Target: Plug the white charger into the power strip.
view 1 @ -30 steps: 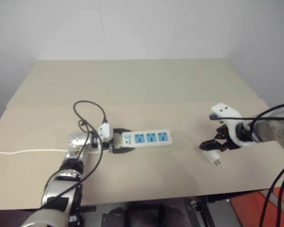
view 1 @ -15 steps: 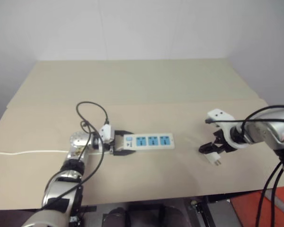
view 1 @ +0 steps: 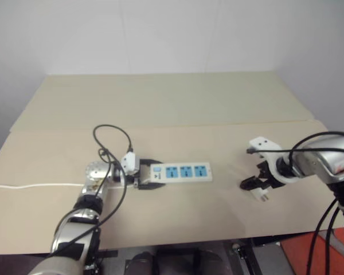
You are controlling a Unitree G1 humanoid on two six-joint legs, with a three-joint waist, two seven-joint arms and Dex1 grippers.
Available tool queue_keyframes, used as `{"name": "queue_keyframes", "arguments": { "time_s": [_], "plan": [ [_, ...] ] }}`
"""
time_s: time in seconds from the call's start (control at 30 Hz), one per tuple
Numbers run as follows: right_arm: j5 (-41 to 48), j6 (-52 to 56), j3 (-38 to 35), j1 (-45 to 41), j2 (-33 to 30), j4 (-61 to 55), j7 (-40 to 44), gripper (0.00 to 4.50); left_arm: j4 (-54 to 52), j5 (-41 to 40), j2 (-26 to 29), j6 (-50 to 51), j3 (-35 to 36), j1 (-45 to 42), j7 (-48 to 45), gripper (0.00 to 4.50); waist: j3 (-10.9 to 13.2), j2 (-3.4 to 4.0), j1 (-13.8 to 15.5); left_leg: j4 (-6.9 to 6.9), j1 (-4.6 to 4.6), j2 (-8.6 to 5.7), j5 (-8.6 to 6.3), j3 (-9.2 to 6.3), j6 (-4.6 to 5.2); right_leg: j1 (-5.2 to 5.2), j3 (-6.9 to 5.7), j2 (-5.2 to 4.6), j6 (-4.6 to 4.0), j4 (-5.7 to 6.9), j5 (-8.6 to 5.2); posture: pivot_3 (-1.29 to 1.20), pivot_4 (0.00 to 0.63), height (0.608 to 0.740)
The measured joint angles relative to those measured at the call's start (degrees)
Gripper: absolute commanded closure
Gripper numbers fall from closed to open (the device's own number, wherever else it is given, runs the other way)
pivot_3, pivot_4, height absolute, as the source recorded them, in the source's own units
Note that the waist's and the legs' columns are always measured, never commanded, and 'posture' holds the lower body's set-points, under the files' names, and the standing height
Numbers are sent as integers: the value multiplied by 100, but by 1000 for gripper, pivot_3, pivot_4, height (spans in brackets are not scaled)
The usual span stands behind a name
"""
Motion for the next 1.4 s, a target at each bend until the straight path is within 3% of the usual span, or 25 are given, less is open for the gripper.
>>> {"name": "queue_keyframes", "arguments": {
  "time_s": [0.23, 0.27, 0.33, 0.6, 0.93, 1.1, 1.2, 1.4],
  "plan": [
    [-37, 0, 16, 117, 2, 28, 27, 0, -33, 0, 1, 17, -7, 14, 7, 1214, -1, 1, 0, 0, 0, -1, 0, 0, 1, 1, 0, 0, 0, -1, 0, 0, 150, 740],
    [-39, 0, 16, 153, 1, 44, 26, 184, -34, 0, 2, 17, -9, 14, 10, 1213, -1, 0, 1, 0, 0, -1, 0, 0, 1, 1, 0, 0, 0, -1, 0, 0, 150, 740],
    [-43, 0, 16, 186, 4, 76, 25, 632, -34, 0, 8, 17, -9, 15, 13, 1213, -2, 2, -3, 1, 0, -1, 0, 0, 1, 1, 0, 0, 1, -1, 1, 0, 150, 740],
    [-107, -1, 26, 183, 44, 117, 25, 3409, -42, 0, 9, 18, -33, 20, 36, 1213, -5, 5, 0, 2, 0, -1, -1, 0, 2, 1, 0, 0, 1, -1, 1, 0, 150, 740],
    [-269, -346, 113, 187, -251, -419, 268, 3407, -256, -46, 38, 201, -49, 118, 44, 1213, -8, 8, -6, -1, -5, 0, -2, -1, 4, -6, 1, 0, 1, -3, 0, 0, 150, 740],
    [-241, -2297, -872, 777, -465, -1546, 983, 3407, -526, -76, 87, 495, -120, 217, 15, 1213, -9, 4, -4, -7, -3, -5, -1, -1, 2, 1, -2, 8, 4, -16, -1, 0, 150, 740],
    [-148, -4357, -1927, 1781, 580, -1744, 1511, 3407, -763, -90, 165, 704, -188, 344, 20, 1213, -28, -27, -6, -11, 14, -2, 2, 0, -4, 27, -12, 16, 6, -33, 0, 0, 150, 740],
    [-340, -7204, -2018, 2324, 2357, -1024, 2304, 3407, -1233, -180, 290, 1154, -274, 645, 91, 1213, -26, -30, -79, -16, 76, 8, 2, 2, -5, 84, 2, 22, 16, -74, 1, 0, 150, 740]
  ]
}}
